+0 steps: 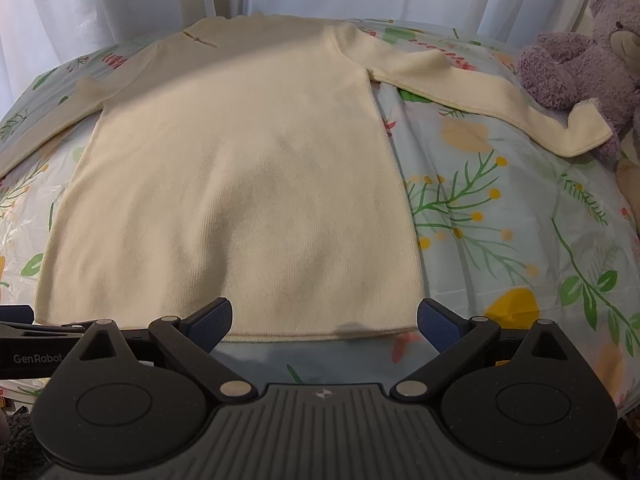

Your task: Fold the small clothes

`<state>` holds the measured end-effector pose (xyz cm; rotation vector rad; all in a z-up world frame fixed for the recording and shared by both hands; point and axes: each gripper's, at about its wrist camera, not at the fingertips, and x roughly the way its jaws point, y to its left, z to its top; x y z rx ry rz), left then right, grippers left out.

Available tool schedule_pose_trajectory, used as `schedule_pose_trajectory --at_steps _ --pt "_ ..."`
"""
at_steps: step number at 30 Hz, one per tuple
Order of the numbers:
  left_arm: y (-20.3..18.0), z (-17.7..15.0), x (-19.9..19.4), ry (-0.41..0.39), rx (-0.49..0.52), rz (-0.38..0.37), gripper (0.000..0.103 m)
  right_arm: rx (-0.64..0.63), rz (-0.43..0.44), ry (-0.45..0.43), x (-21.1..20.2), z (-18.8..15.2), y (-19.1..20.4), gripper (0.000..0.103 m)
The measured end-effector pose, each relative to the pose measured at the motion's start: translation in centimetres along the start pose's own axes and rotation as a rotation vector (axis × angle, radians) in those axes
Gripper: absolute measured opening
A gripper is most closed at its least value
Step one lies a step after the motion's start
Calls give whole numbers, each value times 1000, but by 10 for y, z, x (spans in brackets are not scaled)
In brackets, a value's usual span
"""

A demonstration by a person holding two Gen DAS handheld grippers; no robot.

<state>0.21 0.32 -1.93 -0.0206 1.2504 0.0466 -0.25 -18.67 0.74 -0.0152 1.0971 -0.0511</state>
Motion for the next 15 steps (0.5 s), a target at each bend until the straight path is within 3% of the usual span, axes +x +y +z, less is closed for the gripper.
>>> schedule_pose_trajectory --at_steps 15 --pt "-1 3 2 9 -4 5 103 5 15 6 4 1 -1 99"
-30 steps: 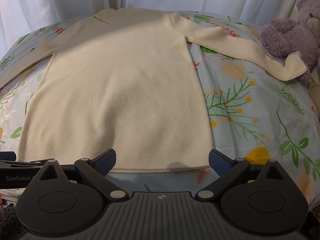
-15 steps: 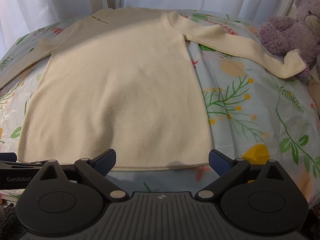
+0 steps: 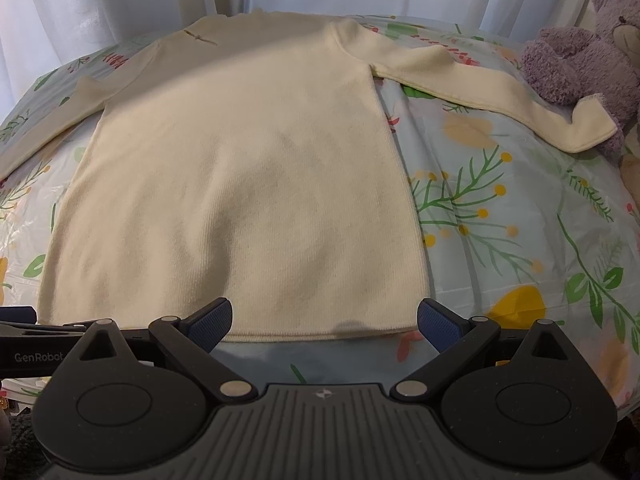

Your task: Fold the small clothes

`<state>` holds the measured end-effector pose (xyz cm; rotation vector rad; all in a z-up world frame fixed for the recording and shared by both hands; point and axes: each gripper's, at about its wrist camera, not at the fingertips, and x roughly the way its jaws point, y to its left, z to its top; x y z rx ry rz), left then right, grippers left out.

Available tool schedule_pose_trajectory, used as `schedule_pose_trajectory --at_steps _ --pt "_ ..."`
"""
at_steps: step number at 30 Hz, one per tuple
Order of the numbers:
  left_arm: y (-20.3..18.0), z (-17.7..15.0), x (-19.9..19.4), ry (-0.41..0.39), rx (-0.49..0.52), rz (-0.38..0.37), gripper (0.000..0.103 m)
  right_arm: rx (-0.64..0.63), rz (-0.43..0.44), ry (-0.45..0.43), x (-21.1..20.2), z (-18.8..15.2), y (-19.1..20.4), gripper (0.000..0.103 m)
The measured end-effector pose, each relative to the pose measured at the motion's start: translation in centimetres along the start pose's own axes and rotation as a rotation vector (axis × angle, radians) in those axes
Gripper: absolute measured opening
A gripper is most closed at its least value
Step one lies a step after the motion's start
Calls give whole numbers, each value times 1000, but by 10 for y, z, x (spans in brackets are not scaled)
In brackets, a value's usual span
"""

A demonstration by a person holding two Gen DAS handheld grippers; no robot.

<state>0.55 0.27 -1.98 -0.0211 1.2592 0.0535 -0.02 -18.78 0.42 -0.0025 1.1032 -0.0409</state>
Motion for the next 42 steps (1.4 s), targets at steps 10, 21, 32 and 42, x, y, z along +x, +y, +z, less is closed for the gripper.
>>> schedule_pose_trajectory --at_steps 10,21,32,42 --pt "0 3 2 5 -7 2 103 -2 7 2 2 3 1 99" --pt "-2 12 7 21 -9 2 103 9 22 8 8 8 -5 99" --pt "-5 47 19 -68 -26 -58 103 369 196 -417 10 32 -118 99" --pt "-6 90 58 -120 -101 -41 103 768 -72 -491 73 72 -306 58"
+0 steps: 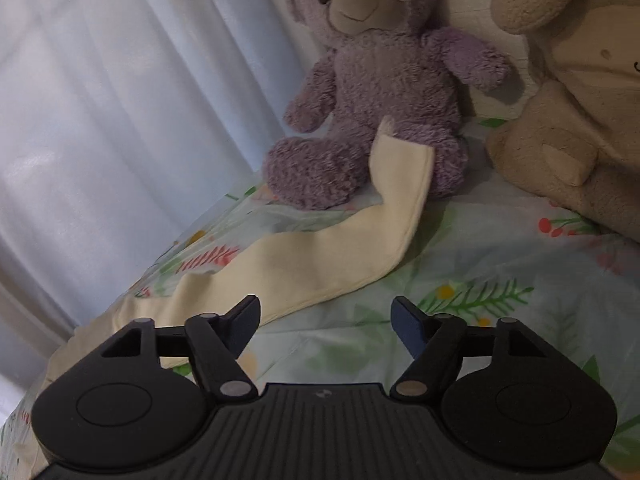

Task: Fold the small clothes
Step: 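Grasp the sleeve cuff near the teddy bear with the right gripper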

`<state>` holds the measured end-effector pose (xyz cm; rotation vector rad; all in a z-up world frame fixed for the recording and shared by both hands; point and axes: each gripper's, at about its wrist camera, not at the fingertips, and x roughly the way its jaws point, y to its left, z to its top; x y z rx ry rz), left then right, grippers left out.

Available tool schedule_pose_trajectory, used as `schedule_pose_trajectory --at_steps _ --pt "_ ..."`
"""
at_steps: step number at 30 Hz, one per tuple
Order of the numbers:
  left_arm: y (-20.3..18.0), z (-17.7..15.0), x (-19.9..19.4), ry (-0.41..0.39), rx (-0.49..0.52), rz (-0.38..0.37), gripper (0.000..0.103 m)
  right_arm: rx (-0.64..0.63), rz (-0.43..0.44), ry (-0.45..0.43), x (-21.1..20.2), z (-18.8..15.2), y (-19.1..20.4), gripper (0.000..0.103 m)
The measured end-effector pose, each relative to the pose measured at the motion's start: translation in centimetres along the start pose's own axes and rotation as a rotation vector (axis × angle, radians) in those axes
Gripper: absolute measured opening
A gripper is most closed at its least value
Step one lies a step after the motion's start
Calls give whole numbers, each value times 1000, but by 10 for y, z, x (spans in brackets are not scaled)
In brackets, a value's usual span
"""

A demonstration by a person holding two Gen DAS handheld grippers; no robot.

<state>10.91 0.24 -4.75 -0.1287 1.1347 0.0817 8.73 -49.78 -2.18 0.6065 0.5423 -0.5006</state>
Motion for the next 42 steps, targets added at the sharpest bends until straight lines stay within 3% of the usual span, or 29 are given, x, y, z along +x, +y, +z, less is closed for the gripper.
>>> schedule_pose_trajectory --at_steps 4,9,11,13,18,21,23,27,28,29,31,32,34,38,40,42 --pt "-4 4 9 -5 -33 6 103 44 -52 -33 35 24 -26 42" --pt "-14 4 14 -8 6 52 103 81 -39 -35 68 38 -33 35" --pt "-17 4 14 -8 18 65 103 68 -55 -34 77 40 -31 16" --pt "-17 4 15 -6 21 67 103 56 -68 -33 81 40 -27 7" --pt "-15 9 15 25 23 59 103 -115 -25 -107 69 38 23 6" --pt "-15 19 18 74 22 51 103 -272 167 -133 52 26 86 6" --pt "-13 27 15 71 4 6 103 -375 334 -117 37 8 132 6" --pt "-15 53 0 -29 8 -129 103 -567 634 -30 16 -46 202 7" --pt "-16 60 -2 -54 13 -148 103 -620 668 17 15 -62 215 16" --pt "-19 71 -5 -92 21 -193 103 -663 668 34 13 -75 223 33" --pt "-25 90 -6 -134 37 -284 103 -694 664 30 11 -93 226 50" --pt "-29 100 -3 -144 42 -327 103 -676 660 49 11 -97 222 54" --pt "-38 117 8 -149 48 -387 103 -607 623 106 14 -98 210 54" --pt "-53 146 51 -36 -6 -508 78 -520 521 180 13 -105 184 54" --pt "-60 154 70 14 -31 -543 76 -487 490 202 9 -107 169 54" --pt "-68 155 87 59 -46 -567 65 -454 473 211 6 -107 158 54"
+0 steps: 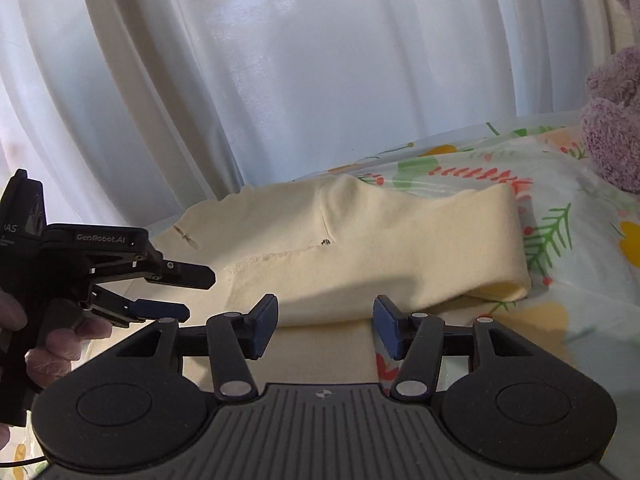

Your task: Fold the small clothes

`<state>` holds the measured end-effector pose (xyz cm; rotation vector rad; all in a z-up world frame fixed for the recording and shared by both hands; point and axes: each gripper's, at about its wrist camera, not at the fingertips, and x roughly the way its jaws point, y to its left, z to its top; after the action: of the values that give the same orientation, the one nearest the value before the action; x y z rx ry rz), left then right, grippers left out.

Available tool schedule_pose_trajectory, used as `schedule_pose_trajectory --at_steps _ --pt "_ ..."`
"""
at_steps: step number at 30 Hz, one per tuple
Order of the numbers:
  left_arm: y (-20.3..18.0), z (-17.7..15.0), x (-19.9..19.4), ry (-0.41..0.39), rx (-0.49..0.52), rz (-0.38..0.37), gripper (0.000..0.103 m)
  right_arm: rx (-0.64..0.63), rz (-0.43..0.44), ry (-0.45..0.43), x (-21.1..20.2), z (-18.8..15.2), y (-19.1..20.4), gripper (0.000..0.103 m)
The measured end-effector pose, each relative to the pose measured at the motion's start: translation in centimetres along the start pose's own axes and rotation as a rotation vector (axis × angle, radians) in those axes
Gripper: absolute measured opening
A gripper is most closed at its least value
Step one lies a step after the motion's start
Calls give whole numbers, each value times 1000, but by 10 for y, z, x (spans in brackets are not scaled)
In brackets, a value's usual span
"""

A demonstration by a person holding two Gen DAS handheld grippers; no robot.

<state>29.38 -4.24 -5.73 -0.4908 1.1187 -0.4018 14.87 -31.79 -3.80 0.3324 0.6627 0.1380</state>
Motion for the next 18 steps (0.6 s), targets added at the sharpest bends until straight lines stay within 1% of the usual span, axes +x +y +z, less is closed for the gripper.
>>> schedule_pose_trajectory --at_steps 1,3,5,6,7,8,9,10,11,13,16,18 --pt "1 2 6 15 -8 -6 64 18 -11 1 -2 -3 -3 54" --pt "5 2 17 48 -39 -19 55 40 -27 -6 -8 -7 -7 54" --pt "7 4 22 43 -41 -31 50 54 -42 -10 -11 -9 -9 54" --pt "6 5 23 43 -40 -33 43 57 -46 -10 -12 -9 -9 54" --pt "6 6 25 47 -38 -38 38 61 -50 -7 -14 -11 -8 54" --pt "7 8 29 58 -41 -44 22 64 -54 -4 -13 -13 -6 53" --pt "8 9 33 73 -47 -50 10 69 -56 0 -12 -13 -6 53" --pt "9 9 37 84 -55 -50 10 74 -57 5 -11 -13 -6 53" --pt "9 9 39 84 -62 -47 9 78 -57 7 -9 -12 -4 50" --pt "9 11 33 58 -55 -58 9 83 -57 16 -8 -11 -2 47" --pt "5 17 8 -19 -5 -55 9 75 -60 25 -6 -8 2 47" --pt "4 24 -12 -82 49 -23 9 68 -66 27 -4 -5 2 47"
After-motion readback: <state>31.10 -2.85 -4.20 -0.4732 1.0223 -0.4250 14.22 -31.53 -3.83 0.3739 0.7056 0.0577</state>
